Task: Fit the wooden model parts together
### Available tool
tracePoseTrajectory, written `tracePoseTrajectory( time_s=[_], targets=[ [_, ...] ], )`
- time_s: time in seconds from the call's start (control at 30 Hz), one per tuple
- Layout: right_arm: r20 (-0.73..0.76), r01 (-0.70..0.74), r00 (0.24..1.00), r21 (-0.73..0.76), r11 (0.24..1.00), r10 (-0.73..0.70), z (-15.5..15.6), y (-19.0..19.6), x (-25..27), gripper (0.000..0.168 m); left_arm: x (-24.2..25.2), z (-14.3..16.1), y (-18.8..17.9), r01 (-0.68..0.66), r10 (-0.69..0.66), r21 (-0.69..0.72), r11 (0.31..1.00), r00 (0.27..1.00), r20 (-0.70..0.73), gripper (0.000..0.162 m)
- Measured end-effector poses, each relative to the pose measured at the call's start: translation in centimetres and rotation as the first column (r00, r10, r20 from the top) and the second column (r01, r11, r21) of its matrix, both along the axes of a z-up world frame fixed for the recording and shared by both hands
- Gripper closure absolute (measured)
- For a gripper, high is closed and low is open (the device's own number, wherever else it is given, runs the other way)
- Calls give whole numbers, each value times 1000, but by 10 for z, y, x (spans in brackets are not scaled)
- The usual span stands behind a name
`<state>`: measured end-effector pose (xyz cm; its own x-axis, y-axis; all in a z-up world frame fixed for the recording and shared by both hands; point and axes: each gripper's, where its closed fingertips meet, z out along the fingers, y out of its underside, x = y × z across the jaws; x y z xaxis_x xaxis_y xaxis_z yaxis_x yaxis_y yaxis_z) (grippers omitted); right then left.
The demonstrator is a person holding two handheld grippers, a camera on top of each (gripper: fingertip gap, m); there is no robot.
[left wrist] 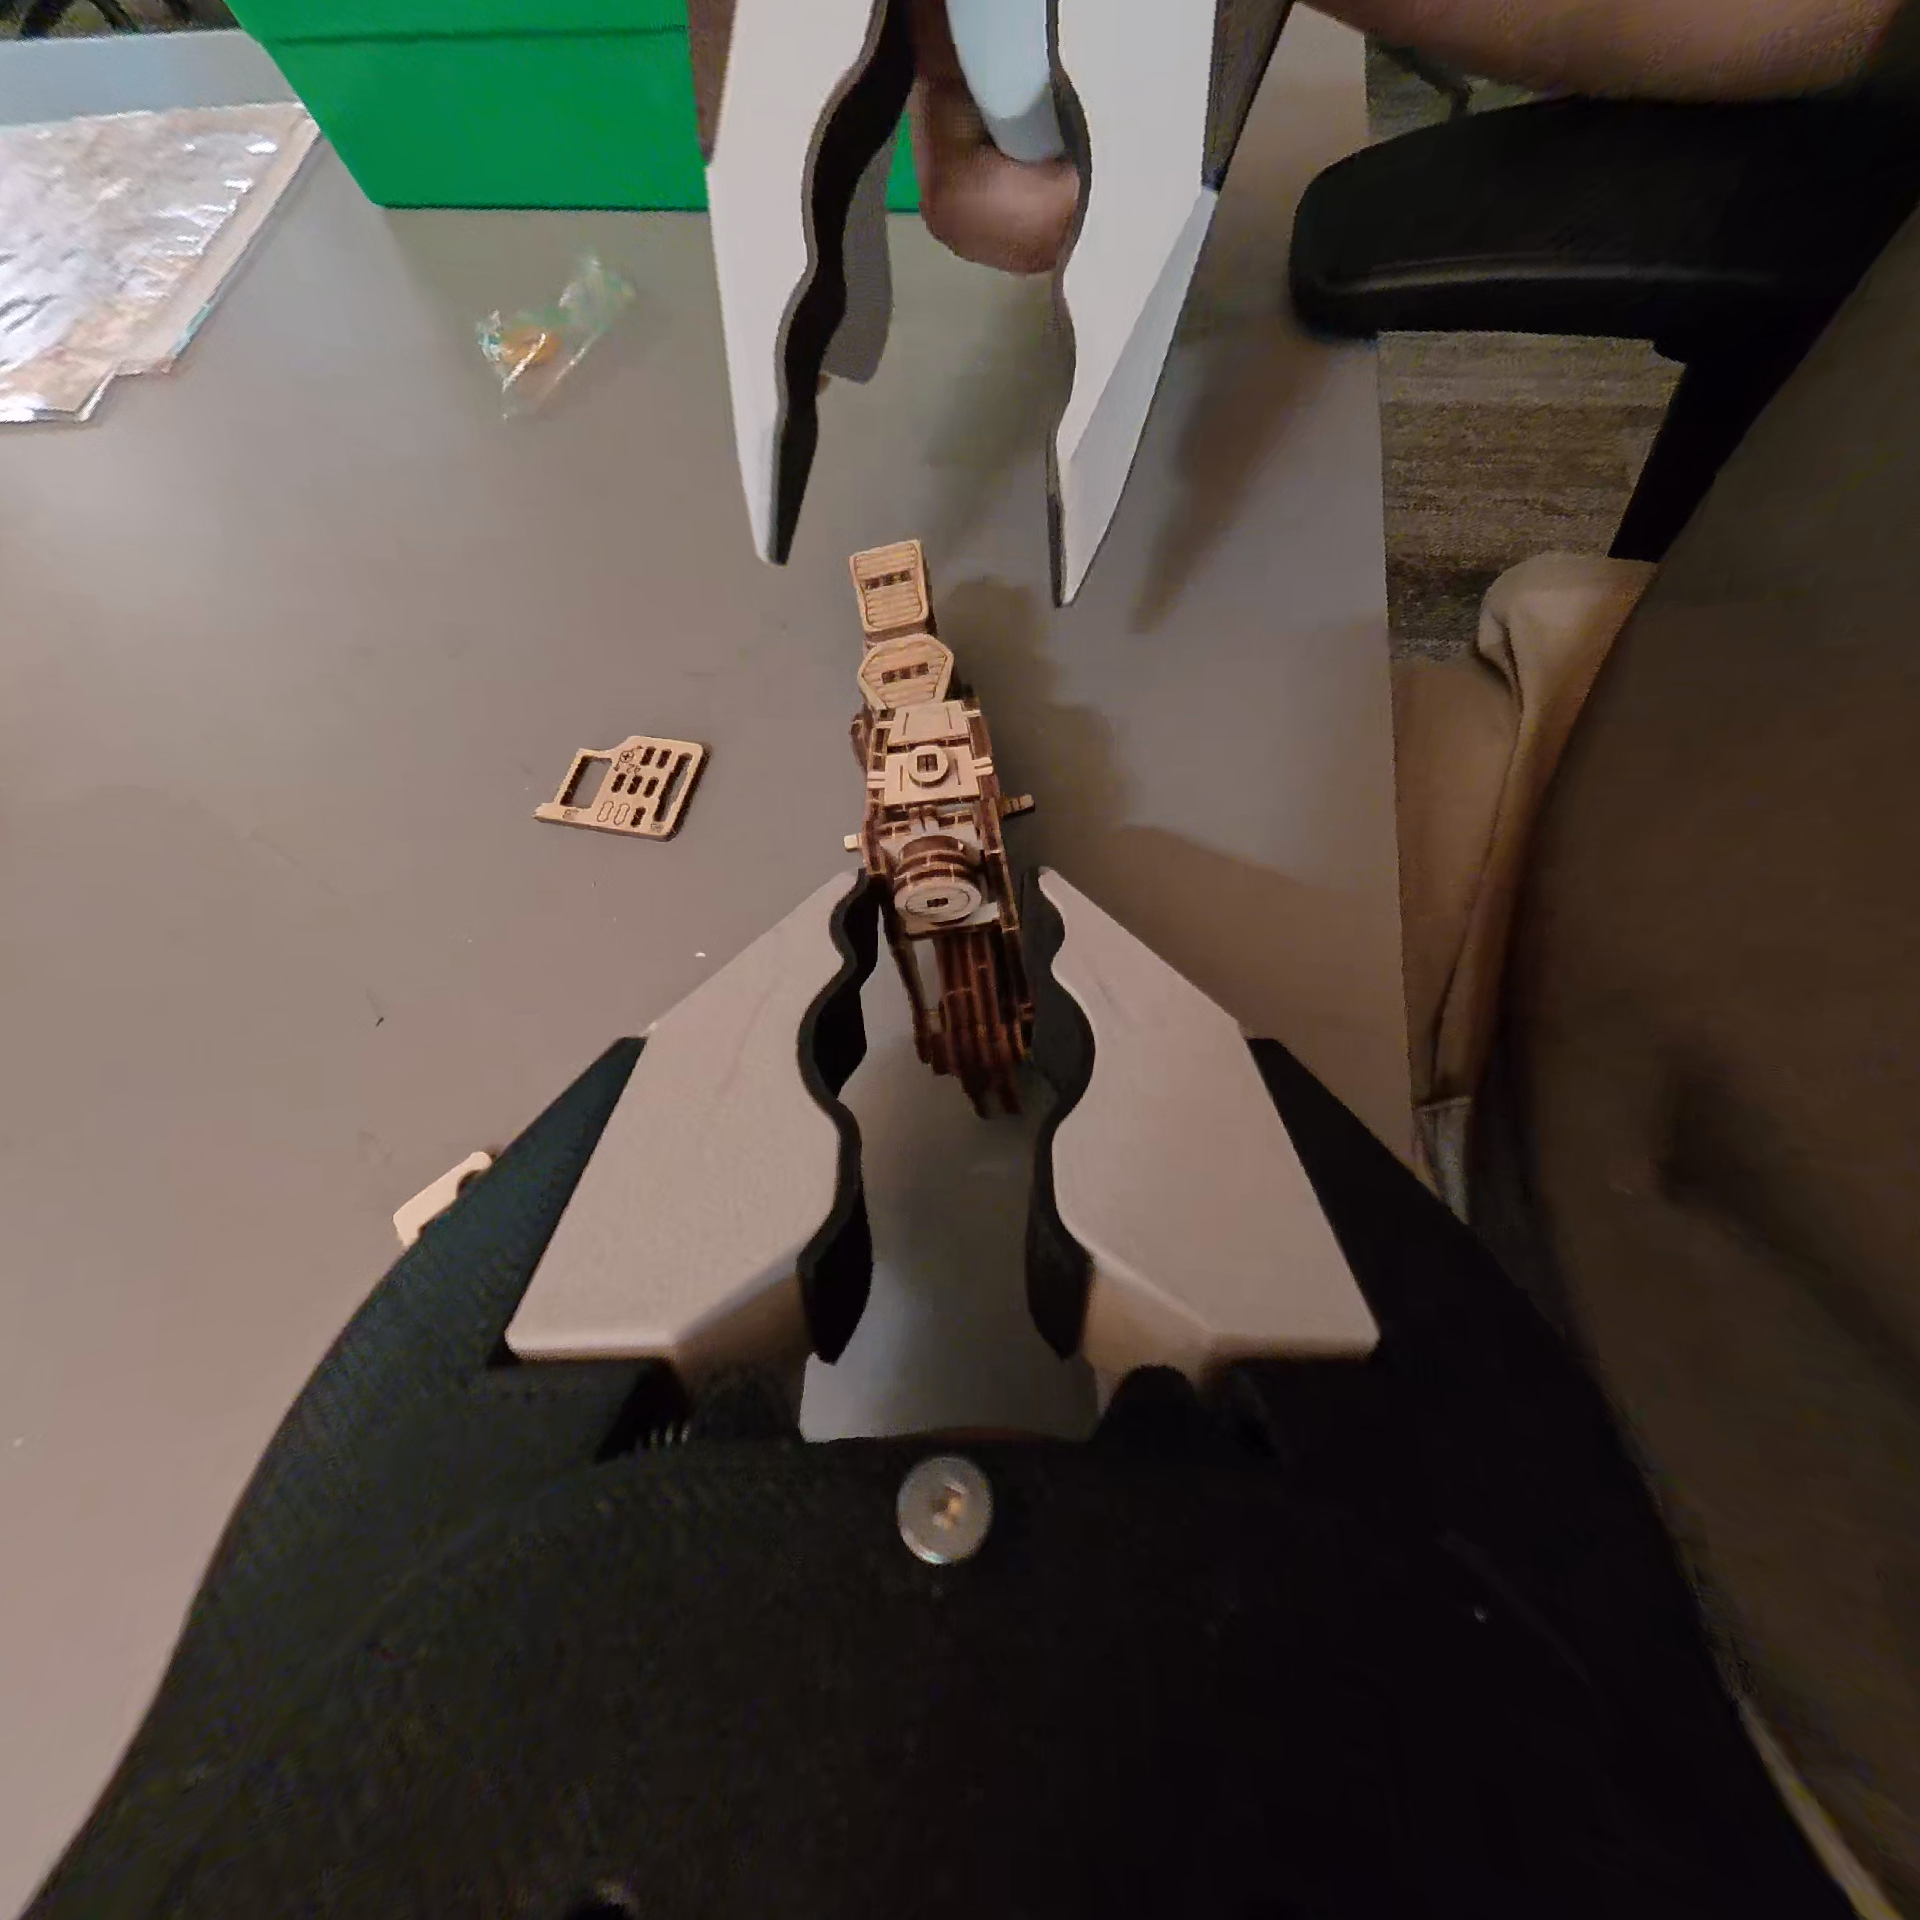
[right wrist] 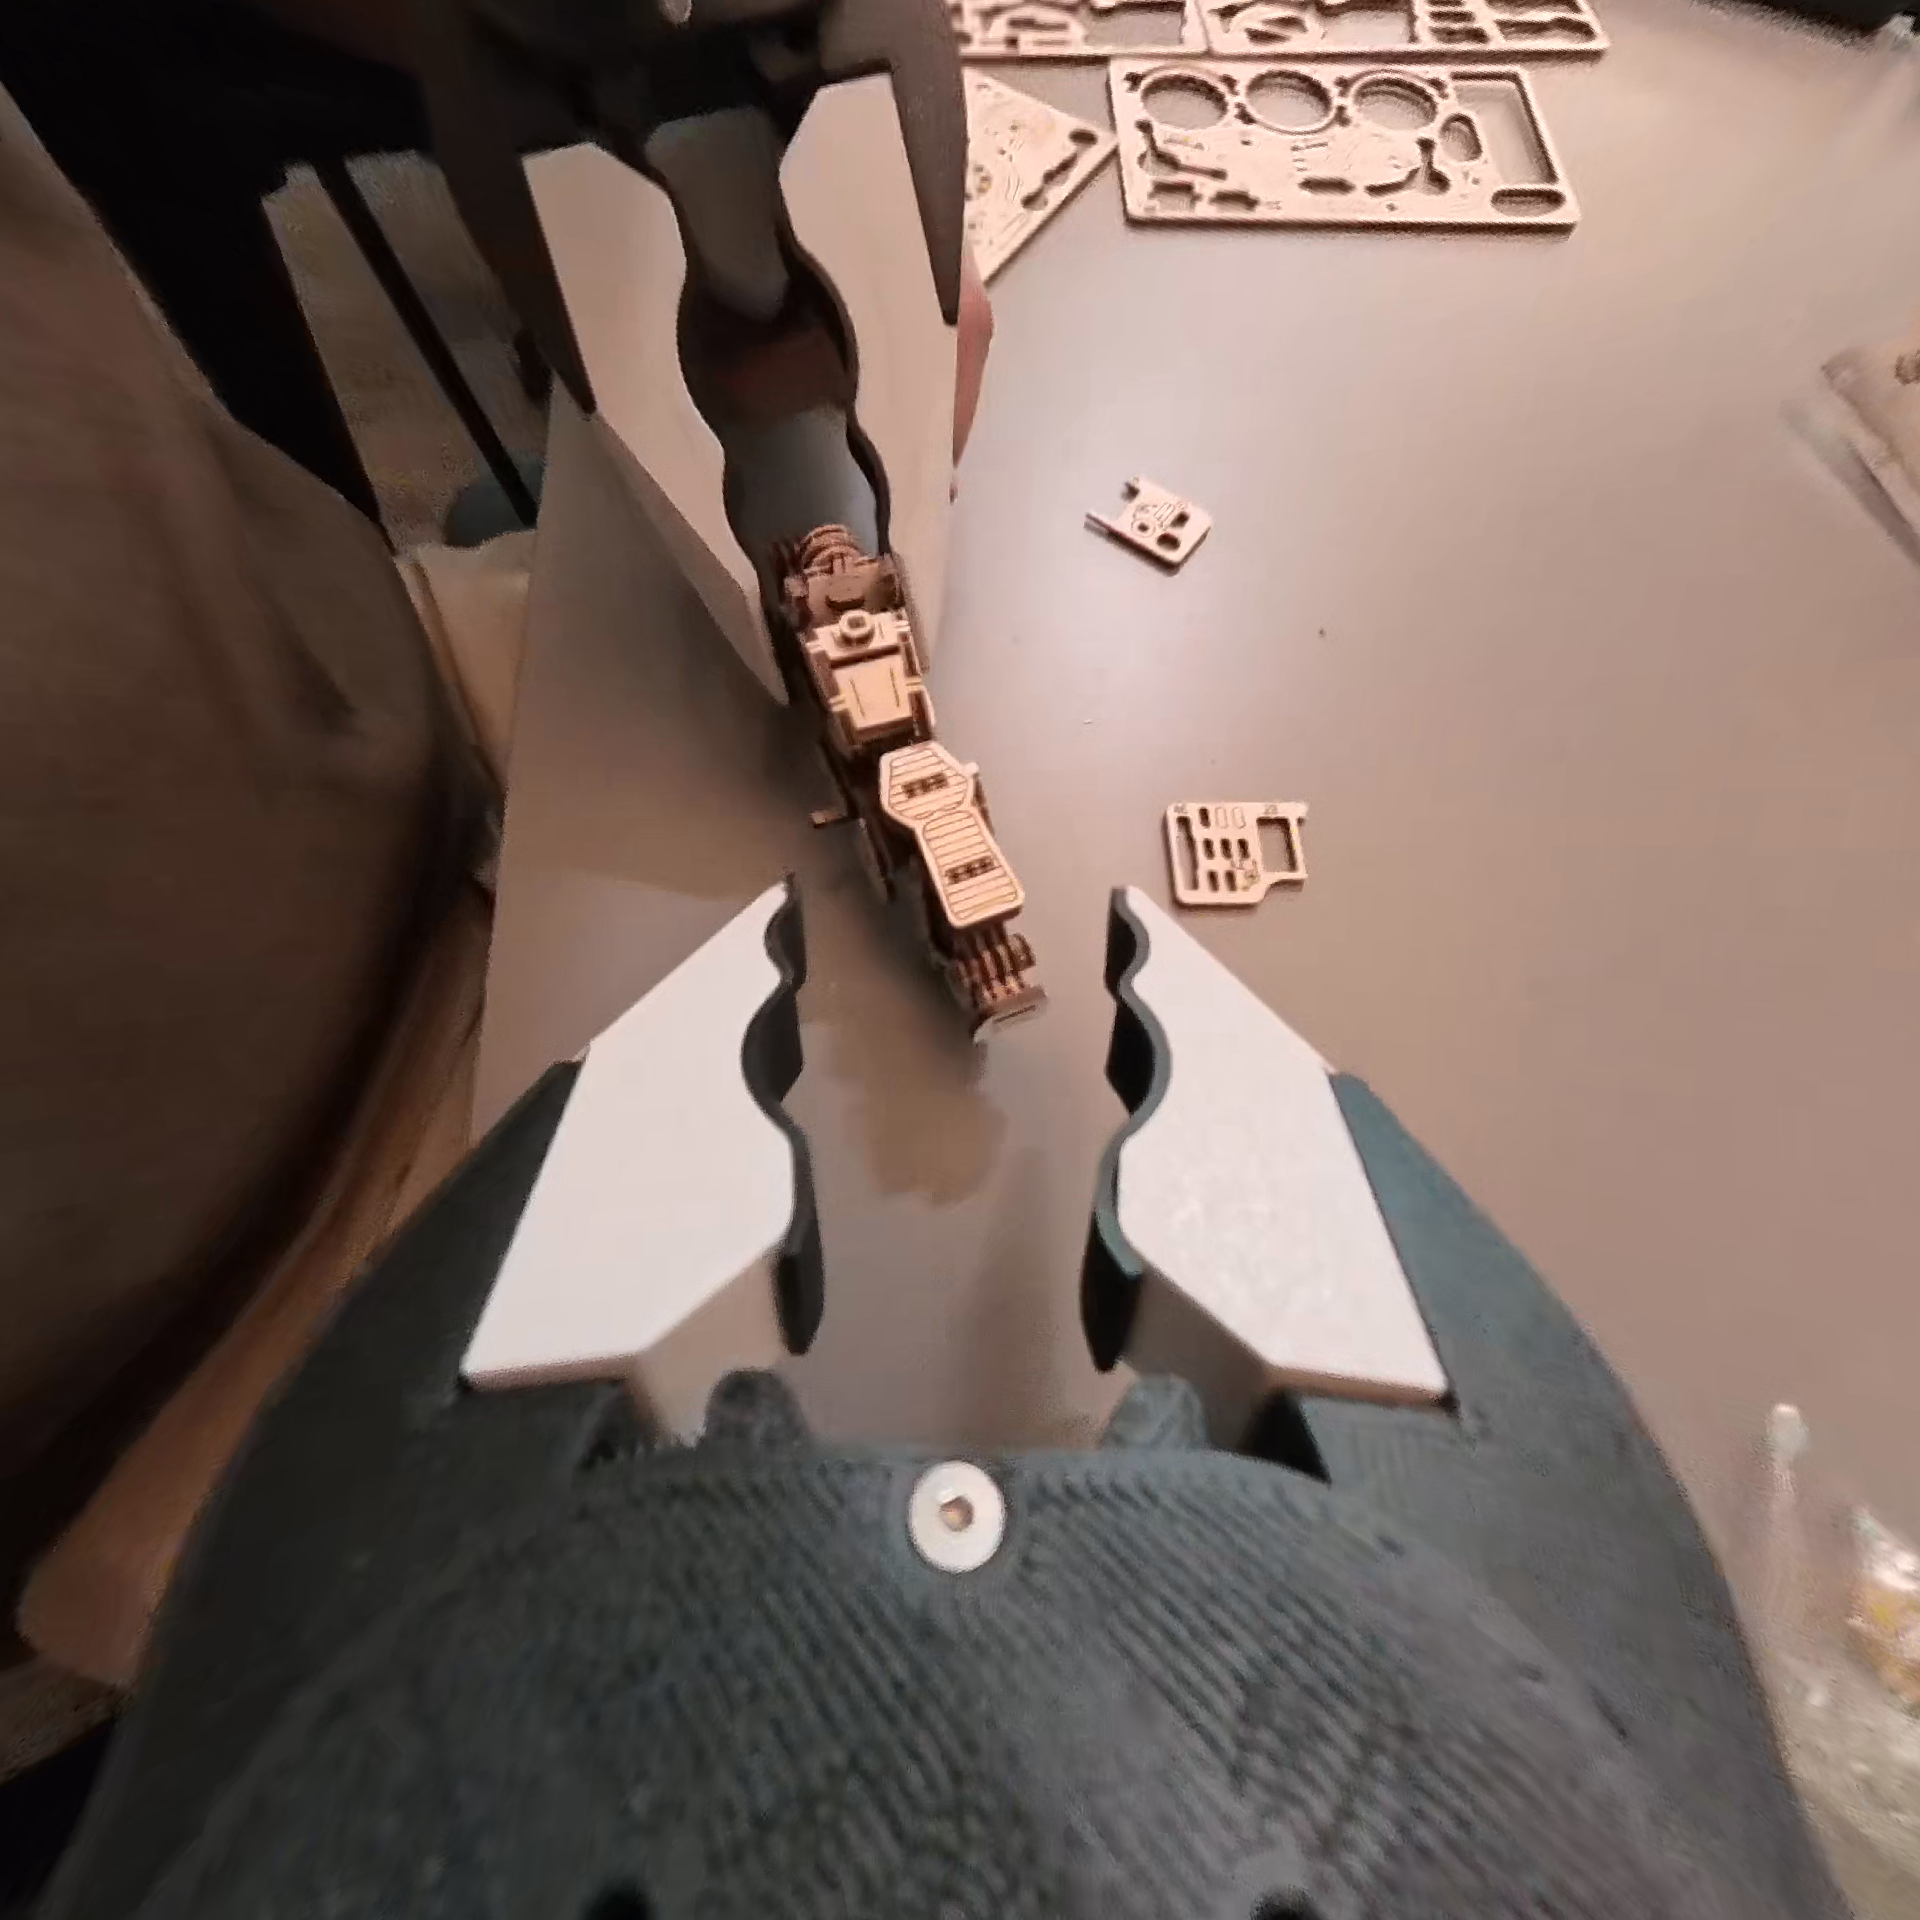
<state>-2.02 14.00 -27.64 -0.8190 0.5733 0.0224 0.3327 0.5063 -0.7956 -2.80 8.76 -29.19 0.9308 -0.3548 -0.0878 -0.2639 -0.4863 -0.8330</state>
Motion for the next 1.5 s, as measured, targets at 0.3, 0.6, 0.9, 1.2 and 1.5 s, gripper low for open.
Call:
tracePoseTrajectory(
  time_s=[0.3,0.6,0.9,1.2,1.5],
  targets=[
    [-4,-53,999,-16,998,53,-13,-13,-6,115,0,0,0,23,-22,21,1000,999,-40,135],
    [-43,-63,997,-2,998,63,-18,-17,-4,141,-3,1,1,3,-2,26,1000,999,-35,134],
    [-48,-23,999,25,999,24,-17,-19,-1,142,-7,9,1,-28,26,58,998,999,26,119],
    [-16,54,998,-19,998,-55,-16,-21,-8,142,-20,28,6,-142,130,120,983,986,99,78],
    [10,129,992,-71,989,-128,-17,-27,-18,141,-36,39,2,-194,168,167,967,973,158,75]
  ],
)
